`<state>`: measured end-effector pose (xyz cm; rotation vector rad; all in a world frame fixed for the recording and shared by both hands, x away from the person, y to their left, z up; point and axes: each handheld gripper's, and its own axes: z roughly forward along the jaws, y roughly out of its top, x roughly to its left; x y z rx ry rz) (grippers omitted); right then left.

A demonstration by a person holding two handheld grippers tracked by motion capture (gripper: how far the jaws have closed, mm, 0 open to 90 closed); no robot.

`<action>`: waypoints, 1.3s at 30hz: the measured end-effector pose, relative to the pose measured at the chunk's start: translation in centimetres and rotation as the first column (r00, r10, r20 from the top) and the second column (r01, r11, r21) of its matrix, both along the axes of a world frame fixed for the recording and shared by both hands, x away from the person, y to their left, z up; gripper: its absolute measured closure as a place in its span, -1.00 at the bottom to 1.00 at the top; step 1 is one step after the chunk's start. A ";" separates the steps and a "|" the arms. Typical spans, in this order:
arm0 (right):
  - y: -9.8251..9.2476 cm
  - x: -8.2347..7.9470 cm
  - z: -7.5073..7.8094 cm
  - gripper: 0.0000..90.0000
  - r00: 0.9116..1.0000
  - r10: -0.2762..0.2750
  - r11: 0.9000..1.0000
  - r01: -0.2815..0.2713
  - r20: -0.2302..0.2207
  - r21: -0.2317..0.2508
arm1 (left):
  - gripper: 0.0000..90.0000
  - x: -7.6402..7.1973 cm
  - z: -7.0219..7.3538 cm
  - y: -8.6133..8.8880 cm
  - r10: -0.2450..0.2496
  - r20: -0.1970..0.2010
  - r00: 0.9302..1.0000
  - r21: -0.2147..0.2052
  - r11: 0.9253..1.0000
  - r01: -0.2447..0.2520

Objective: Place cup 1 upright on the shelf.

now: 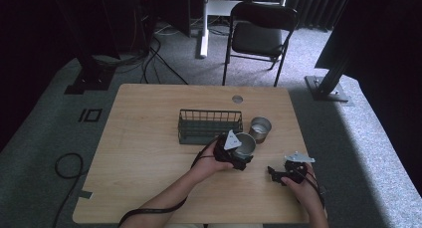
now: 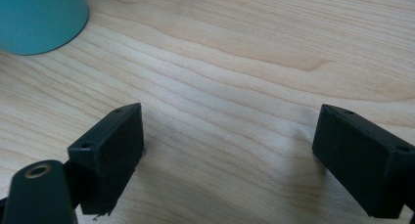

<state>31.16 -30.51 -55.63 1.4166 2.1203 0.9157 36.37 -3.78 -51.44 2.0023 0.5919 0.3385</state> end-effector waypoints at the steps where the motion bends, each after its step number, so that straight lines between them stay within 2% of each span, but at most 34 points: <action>1: 0.0 0.0 0.0 -0.75 1.000 0.000 1.000 0.000 0.000 0.000 | -0.81 0.1 0.0 0.0 0.005 -0.006 1.000 -0.013 1.000 -0.005; 6: 0.0 0.0 0.0 -0.75 1.000 0.002 1.000 -0.002 0.001 -0.002 | -0.79 0.1 0.2 -0.2 0.013 0.023 1.000 -0.015 1.000 -0.013; 8: 0.0 0.0 0.0 -0.75 1.000 0.002 1.000 -0.002 0.001 -0.002 | -0.72 0.1 0.2 -0.4 0.008 0.022 1.000 -0.021 1.000 -0.007; 19: 0.0 0.0 0.0 -0.75 1.000 0.002 1.000 -0.002 0.001 -0.002 | -0.70 0.3 0.2 -0.7 -0.013 0.030 0.999 -0.018 1.000 0.014; 21: 0.0 0.0 0.0 -0.75 1.000 0.002 1.000 -0.002 0.001 -0.002 | -0.70 0.2 0.3 -0.5 -0.012 0.027 1.000 -0.028 1.000 0.012; 27: 0.0 0.0 0.0 -0.74 1.000 0.000 1.000 0.000 0.000 0.000 | -0.70 -0.1 1.3 0.0 -0.022 0.017 1.000 -0.062 0.998 0.023; 31: 0.0 0.0 0.0 -0.74 1.000 0.000 1.000 0.000 0.001 -0.001 | -0.70 -0.5 1.9 0.1 -0.040 0.016 0.999 -0.067 0.997 0.041; 37: 0.0 0.0 0.0 -0.75 1.000 0.001 1.000 -0.001 0.001 -0.001 | -0.70 -0.9 3.1 0.4 -0.055 0.030 0.998 -0.078 0.995 0.057; 39: 0.0 0.0 0.0 -0.74 1.000 0.001 1.000 -0.001 0.002 -0.001 | -0.70 -0.9 3.6 0.7 -0.050 0.032 0.998 -0.096 0.994 0.053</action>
